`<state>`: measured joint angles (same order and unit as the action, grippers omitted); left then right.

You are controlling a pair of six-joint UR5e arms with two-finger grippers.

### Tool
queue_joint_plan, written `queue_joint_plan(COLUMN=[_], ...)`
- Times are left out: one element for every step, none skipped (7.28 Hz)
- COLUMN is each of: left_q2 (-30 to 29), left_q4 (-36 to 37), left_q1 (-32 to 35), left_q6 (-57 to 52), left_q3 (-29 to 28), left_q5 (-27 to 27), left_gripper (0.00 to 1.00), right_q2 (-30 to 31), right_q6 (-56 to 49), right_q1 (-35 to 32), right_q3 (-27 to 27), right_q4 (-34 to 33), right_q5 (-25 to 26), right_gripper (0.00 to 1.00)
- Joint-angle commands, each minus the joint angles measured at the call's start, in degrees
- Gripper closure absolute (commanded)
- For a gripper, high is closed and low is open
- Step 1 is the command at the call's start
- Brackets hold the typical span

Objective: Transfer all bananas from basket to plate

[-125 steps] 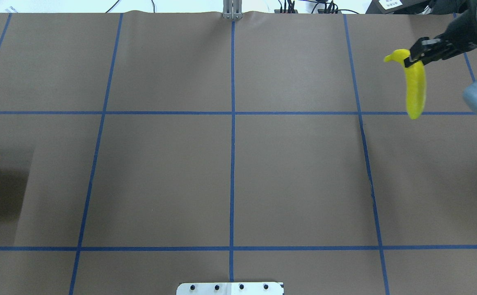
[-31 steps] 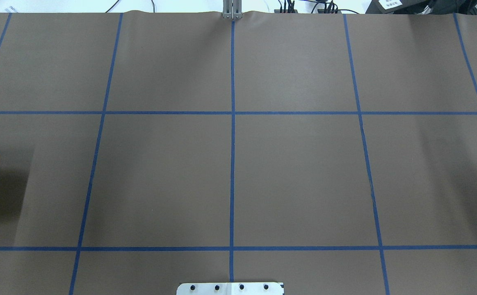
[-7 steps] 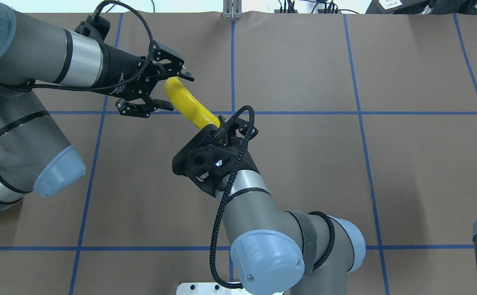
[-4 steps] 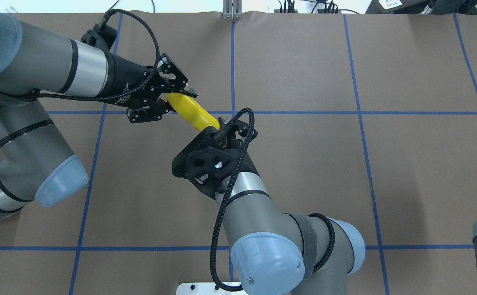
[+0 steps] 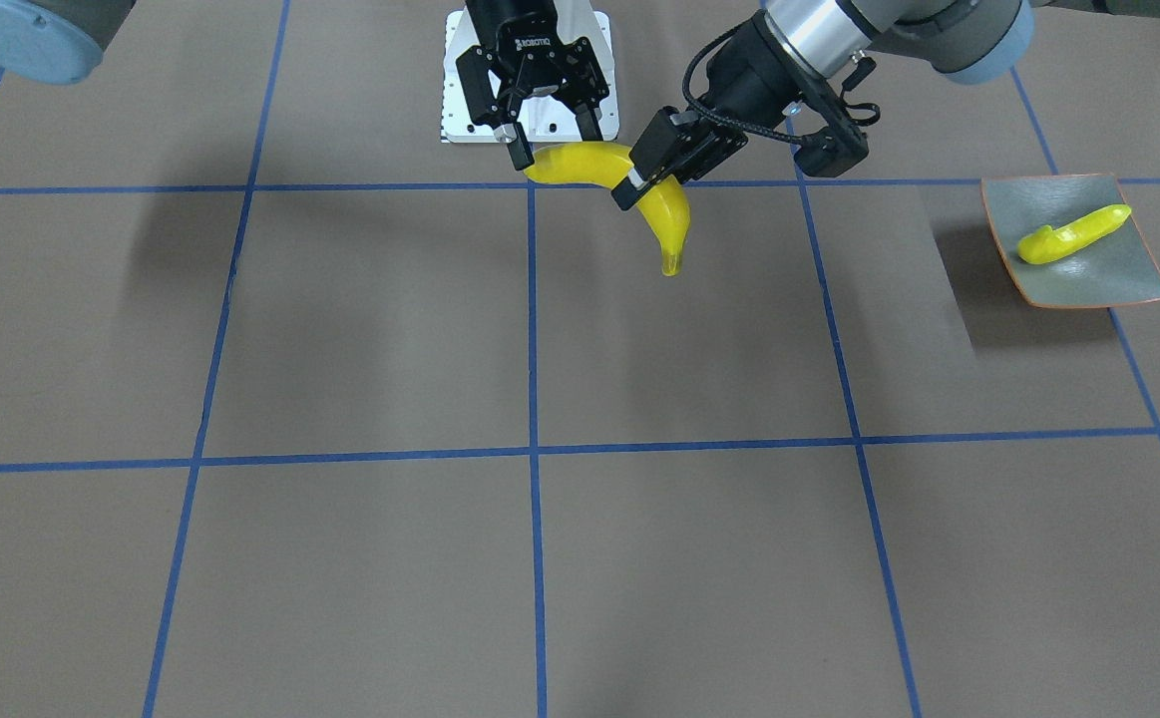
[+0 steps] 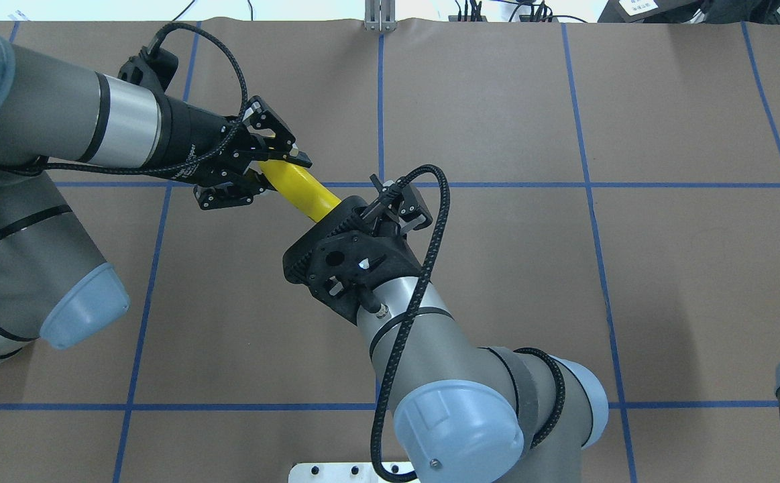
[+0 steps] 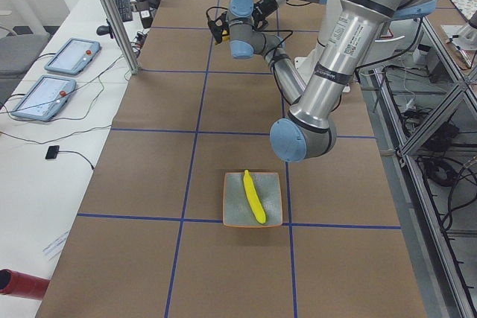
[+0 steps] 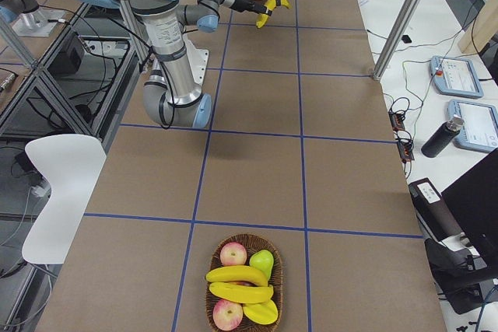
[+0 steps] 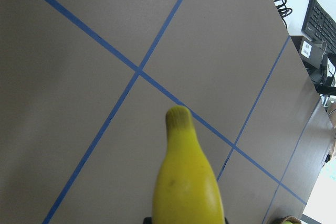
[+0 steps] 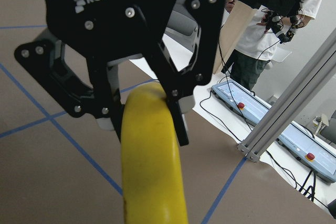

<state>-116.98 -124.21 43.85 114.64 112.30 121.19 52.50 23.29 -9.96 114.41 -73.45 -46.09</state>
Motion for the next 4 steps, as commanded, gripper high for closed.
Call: queue_joint_plan(left_q2=[4.6,10.3,16.4,21.7], left_q4=[0.0,0.0,0.0,-0.2], left_q1=[0.4,0.4,0.4,0.5], left_q6=[-2.1,-6.4,-11.1,-16.6], left_q3=[2.9,6.0,8.8,10.7], left_q5=[0.1,0.1,0.3,0.5], left_gripper=[1.00,1.00,1.00,1.00], right_q2=[1.5,2.7,4.3,6.2], right_q6=[3.3,6.7,7.0,7.1], right_q1=[-4.1,-7.8,-12.6,-17.2], right_q3=[0.9,0.8,0.6,0.5], right_q4=[0.1,0.1,0.0,-0.1], right_q5=[-4.6,-11.2,-18.3,-24.9], right_gripper=[0.00,0.00,0.00,0.00])
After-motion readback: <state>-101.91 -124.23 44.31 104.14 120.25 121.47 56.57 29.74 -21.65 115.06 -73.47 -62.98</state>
